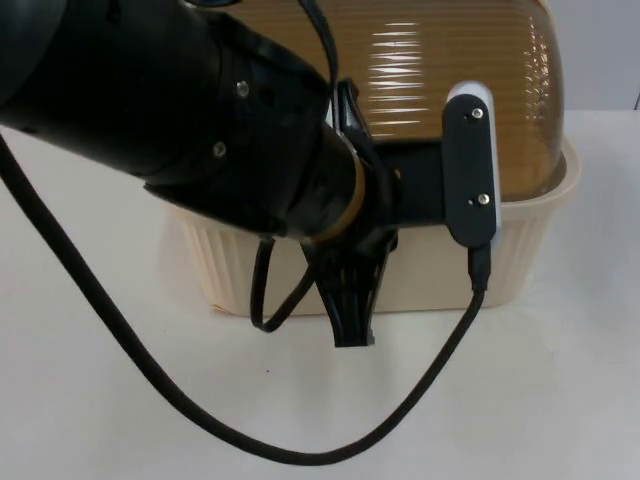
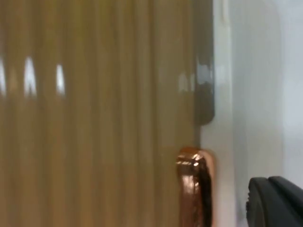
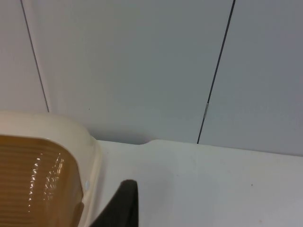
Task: Open the box lid with the left hand, place the block into the box with the right hand, then close the box lid with the left hand.
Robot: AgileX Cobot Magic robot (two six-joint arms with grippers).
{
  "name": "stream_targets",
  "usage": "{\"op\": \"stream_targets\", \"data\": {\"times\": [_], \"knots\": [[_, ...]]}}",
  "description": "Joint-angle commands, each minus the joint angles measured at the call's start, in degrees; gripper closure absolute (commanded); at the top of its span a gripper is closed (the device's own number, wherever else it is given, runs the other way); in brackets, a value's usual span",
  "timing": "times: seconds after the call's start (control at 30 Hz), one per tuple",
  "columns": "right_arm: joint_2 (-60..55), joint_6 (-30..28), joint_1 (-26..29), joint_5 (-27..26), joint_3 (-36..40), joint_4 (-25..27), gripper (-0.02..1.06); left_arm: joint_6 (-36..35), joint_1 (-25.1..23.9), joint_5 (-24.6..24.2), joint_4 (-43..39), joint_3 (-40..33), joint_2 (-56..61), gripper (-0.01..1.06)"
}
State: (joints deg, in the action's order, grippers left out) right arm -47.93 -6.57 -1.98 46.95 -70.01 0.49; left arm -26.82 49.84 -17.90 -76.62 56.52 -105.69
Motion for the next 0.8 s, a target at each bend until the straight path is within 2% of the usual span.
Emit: {"op": "stream_targets", "data": {"times": [0.0, 0.17, 0.3, 0.43, 0.77], "knots": [[0.16, -0.48, 0.09, -0.49, -0.28, -0.49, 0.0, -0.01, 0.0, -0.97, 0.08, 0.33, -0.02, 1.05], [0.16, -0.48, 0.09, -0.49, -0.28, -0.49, 0.0, 0.08, 0.0, -2.31, 1.78, 0.93, 0.46, 1.05], [0.16, -0.48, 0.09, -0.49, -0.28, -0.49, 0.0, 2.78, 0.0, -2.31, 4.57, 0.93, 1.33, 1.05], [0.16, -0.48, 0.09, -0.49, -0.28, -0.49, 0.0, 10.24, 0.0, -1.7, 12.24, 0.93, 2.3, 1.05], [0.16, -0.48, 0.09, -0.25, -0.28, -0.49, 0.0, 10.72, 0.0, -0.89, 11.07, 0.93, 2.3, 1.05]]}}
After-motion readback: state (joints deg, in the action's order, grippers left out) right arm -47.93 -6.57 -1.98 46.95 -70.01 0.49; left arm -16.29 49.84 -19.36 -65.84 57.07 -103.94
